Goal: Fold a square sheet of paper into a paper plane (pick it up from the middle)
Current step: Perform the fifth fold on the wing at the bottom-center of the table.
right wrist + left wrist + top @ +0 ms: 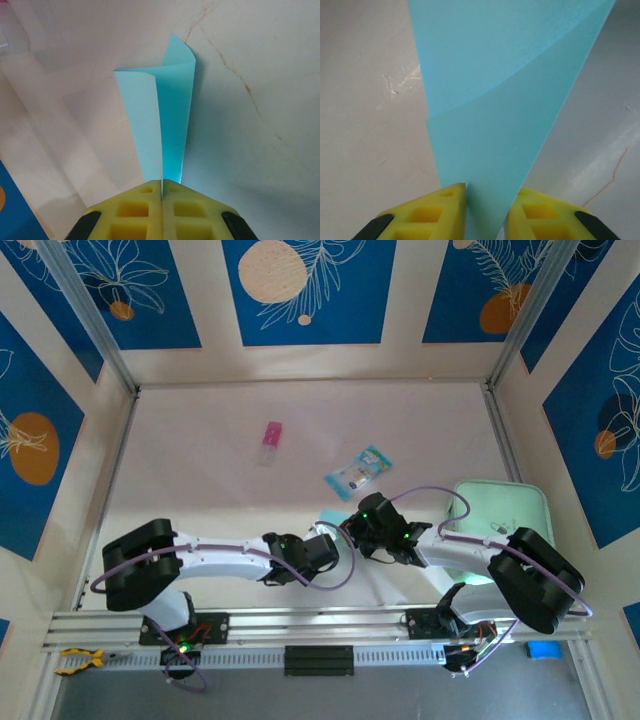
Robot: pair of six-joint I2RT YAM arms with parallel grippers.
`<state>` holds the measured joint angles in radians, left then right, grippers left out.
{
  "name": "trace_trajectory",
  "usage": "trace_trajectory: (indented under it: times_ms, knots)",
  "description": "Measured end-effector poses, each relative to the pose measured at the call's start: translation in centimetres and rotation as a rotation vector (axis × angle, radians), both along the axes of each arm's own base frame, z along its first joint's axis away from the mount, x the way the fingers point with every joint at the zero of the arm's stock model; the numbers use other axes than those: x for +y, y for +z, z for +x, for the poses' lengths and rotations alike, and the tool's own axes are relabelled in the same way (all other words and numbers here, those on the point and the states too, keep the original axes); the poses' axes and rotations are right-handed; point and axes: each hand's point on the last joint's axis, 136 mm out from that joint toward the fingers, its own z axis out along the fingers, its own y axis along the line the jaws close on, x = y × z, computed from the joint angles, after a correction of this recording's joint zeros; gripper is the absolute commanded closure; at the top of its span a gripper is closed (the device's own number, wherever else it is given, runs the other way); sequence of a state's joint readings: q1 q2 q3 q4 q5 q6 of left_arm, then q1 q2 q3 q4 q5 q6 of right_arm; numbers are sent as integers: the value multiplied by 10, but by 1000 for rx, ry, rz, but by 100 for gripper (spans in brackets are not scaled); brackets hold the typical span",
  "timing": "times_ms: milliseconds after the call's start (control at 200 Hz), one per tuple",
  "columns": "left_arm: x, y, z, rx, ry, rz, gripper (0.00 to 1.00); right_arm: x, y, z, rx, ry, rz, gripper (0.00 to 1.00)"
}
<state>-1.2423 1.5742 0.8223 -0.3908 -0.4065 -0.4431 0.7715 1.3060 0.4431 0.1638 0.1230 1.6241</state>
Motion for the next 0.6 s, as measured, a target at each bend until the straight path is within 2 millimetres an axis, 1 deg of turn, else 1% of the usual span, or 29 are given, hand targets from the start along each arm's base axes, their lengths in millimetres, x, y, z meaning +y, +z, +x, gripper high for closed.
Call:
trace_trajectory:
  times_ms: [75,230,480,600]
  knots:
    - [0,0,0,-1,1,0,74,0,0,0,0,0,0,100]
    - [0,1,1,-6,5,0,78,0,0,0,0,0,0,100]
    - [1,-2,1,-3,5,8,76,0,0,0,0,0,0,100]
    - [1,-3,1,-1,5,14,79,0,0,0,0,0,0,100]
